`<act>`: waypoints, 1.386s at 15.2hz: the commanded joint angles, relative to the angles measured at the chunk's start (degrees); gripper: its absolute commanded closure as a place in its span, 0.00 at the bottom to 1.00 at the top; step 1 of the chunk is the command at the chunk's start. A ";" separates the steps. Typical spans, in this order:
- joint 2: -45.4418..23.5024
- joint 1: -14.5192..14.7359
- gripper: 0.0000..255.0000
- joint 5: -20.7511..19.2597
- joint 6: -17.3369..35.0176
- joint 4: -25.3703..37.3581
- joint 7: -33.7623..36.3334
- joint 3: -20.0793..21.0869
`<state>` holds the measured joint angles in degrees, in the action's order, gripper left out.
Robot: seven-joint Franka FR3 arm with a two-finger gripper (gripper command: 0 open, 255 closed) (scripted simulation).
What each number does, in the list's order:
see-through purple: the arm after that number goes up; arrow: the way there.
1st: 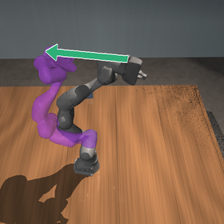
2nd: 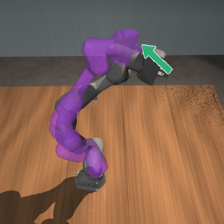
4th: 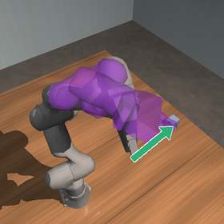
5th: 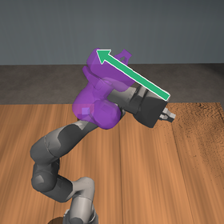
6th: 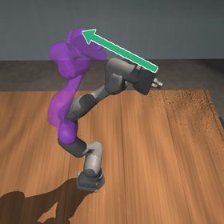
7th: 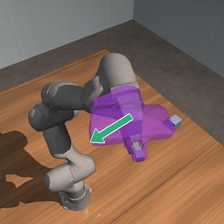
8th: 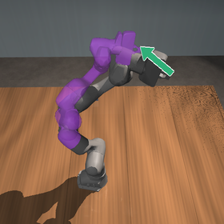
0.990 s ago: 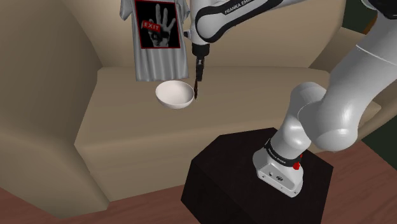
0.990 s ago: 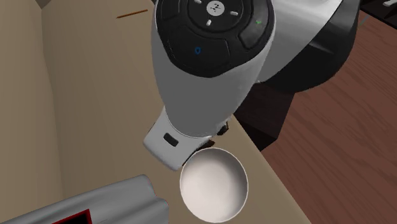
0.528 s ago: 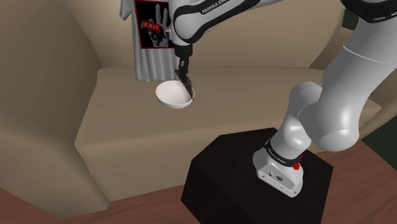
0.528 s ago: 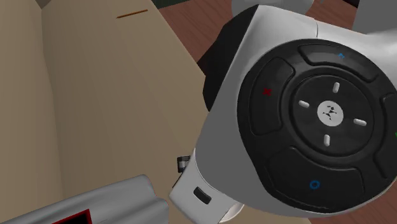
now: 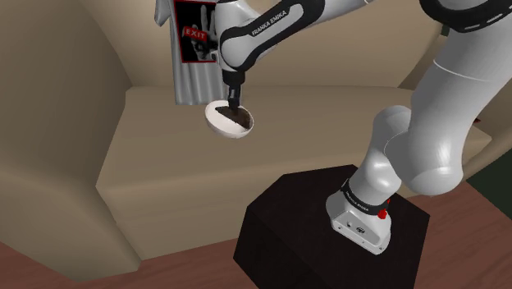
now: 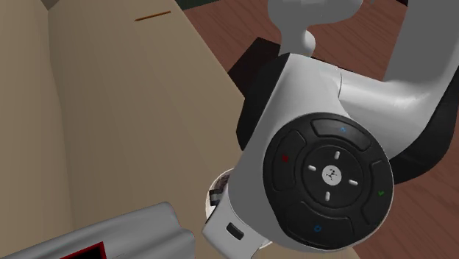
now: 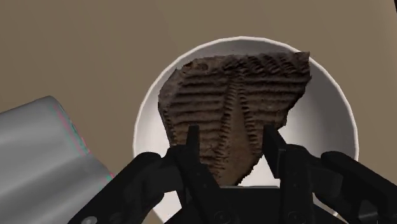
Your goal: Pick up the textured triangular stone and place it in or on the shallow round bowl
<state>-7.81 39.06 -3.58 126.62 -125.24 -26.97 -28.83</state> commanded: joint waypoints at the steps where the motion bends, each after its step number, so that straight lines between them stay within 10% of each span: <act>1: -1.28 -0.23 1.00 0.59 1.30 -0.61 -0.35 0.04; 6: -3.11 -0.46 1.00 1.59 3.26 -0.94 -0.82 0.33; 7: -3.11 -0.46 0.00 1.59 3.26 -0.94 -0.82 0.33; 13: 4.31 -0.87 0.00 24.16 -5.49 -6.23 49.56 -4.08; 21: 0.92 -0.40 0.00 28.09 -0.39 -8.90 47.03 -2.83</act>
<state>-6.37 38.62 23.90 125.54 -133.84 20.43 -31.83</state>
